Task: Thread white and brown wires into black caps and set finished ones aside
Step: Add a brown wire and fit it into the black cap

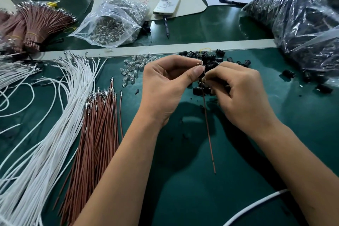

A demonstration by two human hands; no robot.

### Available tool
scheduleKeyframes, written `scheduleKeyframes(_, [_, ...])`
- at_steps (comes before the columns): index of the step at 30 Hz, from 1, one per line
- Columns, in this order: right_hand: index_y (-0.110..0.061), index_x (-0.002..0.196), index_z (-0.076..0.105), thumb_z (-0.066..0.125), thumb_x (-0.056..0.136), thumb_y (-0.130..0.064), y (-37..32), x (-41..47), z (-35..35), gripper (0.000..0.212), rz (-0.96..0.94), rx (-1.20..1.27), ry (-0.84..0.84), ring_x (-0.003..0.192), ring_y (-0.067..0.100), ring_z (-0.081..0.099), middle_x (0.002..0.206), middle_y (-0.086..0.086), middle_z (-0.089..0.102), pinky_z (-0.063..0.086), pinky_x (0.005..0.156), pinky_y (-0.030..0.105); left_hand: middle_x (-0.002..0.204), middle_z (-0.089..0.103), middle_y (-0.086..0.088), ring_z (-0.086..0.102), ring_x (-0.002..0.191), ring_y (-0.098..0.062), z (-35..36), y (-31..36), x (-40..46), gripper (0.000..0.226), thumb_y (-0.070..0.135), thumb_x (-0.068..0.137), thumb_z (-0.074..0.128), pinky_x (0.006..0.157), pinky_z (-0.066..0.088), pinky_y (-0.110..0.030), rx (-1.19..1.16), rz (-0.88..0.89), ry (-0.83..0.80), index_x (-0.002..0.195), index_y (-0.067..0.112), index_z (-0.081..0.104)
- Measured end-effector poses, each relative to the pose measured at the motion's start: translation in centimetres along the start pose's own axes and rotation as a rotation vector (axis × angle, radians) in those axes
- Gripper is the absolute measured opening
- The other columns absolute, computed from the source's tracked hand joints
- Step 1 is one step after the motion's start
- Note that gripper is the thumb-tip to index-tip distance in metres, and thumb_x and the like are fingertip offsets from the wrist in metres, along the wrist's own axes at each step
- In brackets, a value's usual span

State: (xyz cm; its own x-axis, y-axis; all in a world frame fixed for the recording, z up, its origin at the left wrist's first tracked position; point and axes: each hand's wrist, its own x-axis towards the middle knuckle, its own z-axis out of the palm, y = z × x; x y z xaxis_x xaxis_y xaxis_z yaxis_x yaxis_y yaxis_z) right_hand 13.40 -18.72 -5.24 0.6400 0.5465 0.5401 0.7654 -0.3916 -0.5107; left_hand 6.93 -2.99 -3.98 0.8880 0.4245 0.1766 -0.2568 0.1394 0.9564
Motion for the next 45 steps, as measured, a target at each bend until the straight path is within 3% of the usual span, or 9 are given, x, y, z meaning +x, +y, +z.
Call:
scheduleKeyframes(3, [-0.007,0.092,0.075,0.077,0.092,-0.010,-0.15,-0.01,0.00,0.003,0.002,0.001,0.051,0.079,0.014,0.062,0.086,0.000,0.069,0.049,0.076,0.026,0.092,0.072,-0.030,0.068,0.084,-0.031,0.12,-0.01,-0.04,0.014,-0.012,0.080,0.074,0.091,0.056,-0.054,0.002,0.008,0.002,0.094,-0.008,0.071])
scheduleKeyframes(8, [-0.006,0.092,0.078,0.078,0.093,-0.008,-0.02,0.00,-0.11,0.002,-0.022,0.043,0.084,0.076,0.017,0.065,0.083,0.003,0.069,0.050,0.070,0.035,0.092,0.073,-0.028,0.069,0.084,-0.030,0.13,0.02,-0.06,0.014,-0.010,0.080,0.075,0.091,0.058,-0.052,-0.008,0.012,-0.002,0.093,-0.007,0.072])
scheduleKeyframes(13, [-0.006,0.098,0.079,0.073,0.096,-0.006,-0.13,0.08,-0.07,0.006,-0.025,0.057,0.067,0.077,0.014,0.065,0.087,0.000,0.069,0.053,0.069,0.036,0.088,0.074,-0.022,0.070,0.083,-0.029,0.08,0.04,-0.07,0.014,-0.010,0.080,0.075,0.089,0.059,-0.048,-0.008,0.024,-0.003,0.092,-0.004,0.073])
scheduleKeyframes(18, [-0.004,0.101,0.077,0.069,0.098,-0.005,-0.17,-0.08,0.09,0.009,-0.014,0.087,0.045,0.078,0.017,0.067,0.088,0.000,0.068,0.058,0.065,0.043,0.085,0.075,-0.016,0.071,0.082,-0.029,0.13,0.03,-0.12,0.012,-0.010,0.080,0.075,0.091,0.058,-0.052,-0.026,0.002,0.021,0.089,-0.003,0.074])
scheduleKeyframes(28, [-0.002,0.097,0.076,0.067,0.097,0.001,-0.03,-0.08,0.18,0.009,-0.019,0.073,0.055,0.075,0.021,0.067,0.087,0.004,0.068,0.057,0.063,0.045,0.083,0.074,-0.017,0.071,0.082,-0.028,0.20,-0.08,0.02,0.008,-0.009,0.082,0.071,0.083,0.061,-0.036,-0.201,-0.180,0.067,0.088,-0.004,0.074])
scheduleKeyframes(34, [-0.004,0.097,0.077,0.069,0.096,0.003,-0.03,-0.04,0.20,0.010,-0.007,0.065,0.050,0.076,0.018,0.067,0.086,0.002,0.068,0.057,0.065,0.042,0.085,0.074,-0.018,0.072,0.083,-0.028,0.06,0.05,-0.02,0.008,-0.009,0.082,0.071,0.085,0.061,-0.038,-0.198,-0.201,0.067,0.088,-0.003,0.074])
scheduleKeyframes(37, [-0.006,0.096,0.077,0.071,0.095,-0.001,-0.18,-0.01,0.19,0.008,0.012,0.039,0.034,0.077,0.015,0.065,0.085,0.000,0.068,0.053,0.071,0.033,0.089,0.073,-0.024,0.069,0.089,-0.034,0.20,0.17,-0.18,0.010,-0.008,0.081,0.075,0.094,0.057,-0.049,-0.094,-0.137,0.054,0.085,0.000,0.074])
scheduleKeyframes(40, [-0.008,0.095,0.077,0.075,0.093,-0.008,-0.52,-0.02,0.05,0.002,0.020,-0.008,0.054,0.079,0.013,0.063,0.087,-0.001,0.070,0.049,0.076,0.023,0.091,0.073,-0.026,0.069,0.087,-0.033,0.41,0.40,-0.38,0.010,-0.007,0.081,0.076,0.094,0.055,-0.052,-0.023,-0.075,0.045,0.085,0.001,0.073])
scheduleKeyframes(45, [-0.008,0.092,0.078,0.078,0.093,-0.011,-0.58,0.10,-0.26,0.004,0.002,0.041,0.103,0.081,0.015,0.066,0.087,0.000,0.070,0.052,0.074,0.031,0.092,0.072,-0.030,0.068,0.086,-0.033,0.41,0.49,-0.45,0.009,-0.008,0.081,0.076,0.095,0.055,-0.056,-0.019,-0.068,0.049,0.086,-0.001,0.072])
